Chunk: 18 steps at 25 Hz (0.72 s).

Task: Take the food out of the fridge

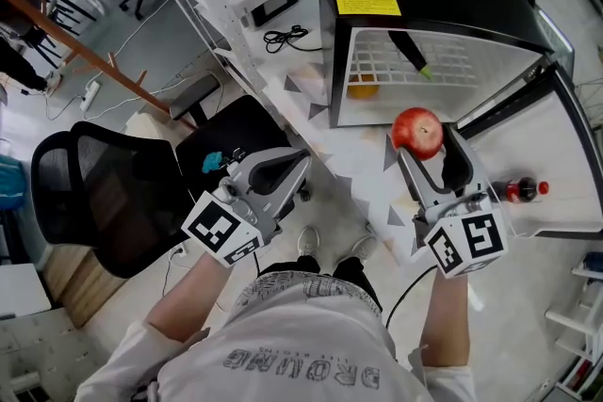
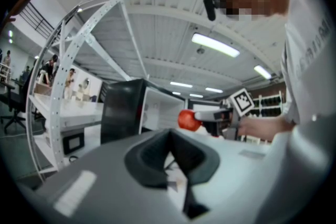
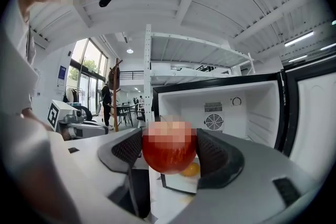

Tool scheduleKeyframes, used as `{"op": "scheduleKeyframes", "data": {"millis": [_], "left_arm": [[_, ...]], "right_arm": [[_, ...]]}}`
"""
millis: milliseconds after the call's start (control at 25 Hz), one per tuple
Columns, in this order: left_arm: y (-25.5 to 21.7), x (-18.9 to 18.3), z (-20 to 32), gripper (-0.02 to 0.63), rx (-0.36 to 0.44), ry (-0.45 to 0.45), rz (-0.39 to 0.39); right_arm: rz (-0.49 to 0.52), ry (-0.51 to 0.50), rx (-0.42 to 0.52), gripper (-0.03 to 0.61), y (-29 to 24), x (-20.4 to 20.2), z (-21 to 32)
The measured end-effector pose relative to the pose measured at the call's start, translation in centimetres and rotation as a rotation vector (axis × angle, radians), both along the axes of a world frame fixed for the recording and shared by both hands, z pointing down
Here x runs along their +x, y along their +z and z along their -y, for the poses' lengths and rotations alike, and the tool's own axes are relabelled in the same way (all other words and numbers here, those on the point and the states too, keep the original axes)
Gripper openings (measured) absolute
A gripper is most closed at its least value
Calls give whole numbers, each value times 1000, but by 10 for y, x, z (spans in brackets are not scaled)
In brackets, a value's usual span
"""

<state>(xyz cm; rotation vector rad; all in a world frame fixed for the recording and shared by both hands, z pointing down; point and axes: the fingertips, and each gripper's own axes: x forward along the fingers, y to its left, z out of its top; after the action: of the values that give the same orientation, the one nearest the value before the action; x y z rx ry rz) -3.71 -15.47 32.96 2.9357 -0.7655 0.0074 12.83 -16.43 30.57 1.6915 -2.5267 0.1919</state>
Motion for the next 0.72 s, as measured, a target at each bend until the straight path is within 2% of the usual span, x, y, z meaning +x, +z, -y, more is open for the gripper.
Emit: {"op": "scheduleKeyframes", "data": {"millis": [720], "left_arm": [[-6, 10, -1, 6, 10, 13, -9]], "right_arm": [[12, 10, -24, 301, 1, 8, -23]]}}
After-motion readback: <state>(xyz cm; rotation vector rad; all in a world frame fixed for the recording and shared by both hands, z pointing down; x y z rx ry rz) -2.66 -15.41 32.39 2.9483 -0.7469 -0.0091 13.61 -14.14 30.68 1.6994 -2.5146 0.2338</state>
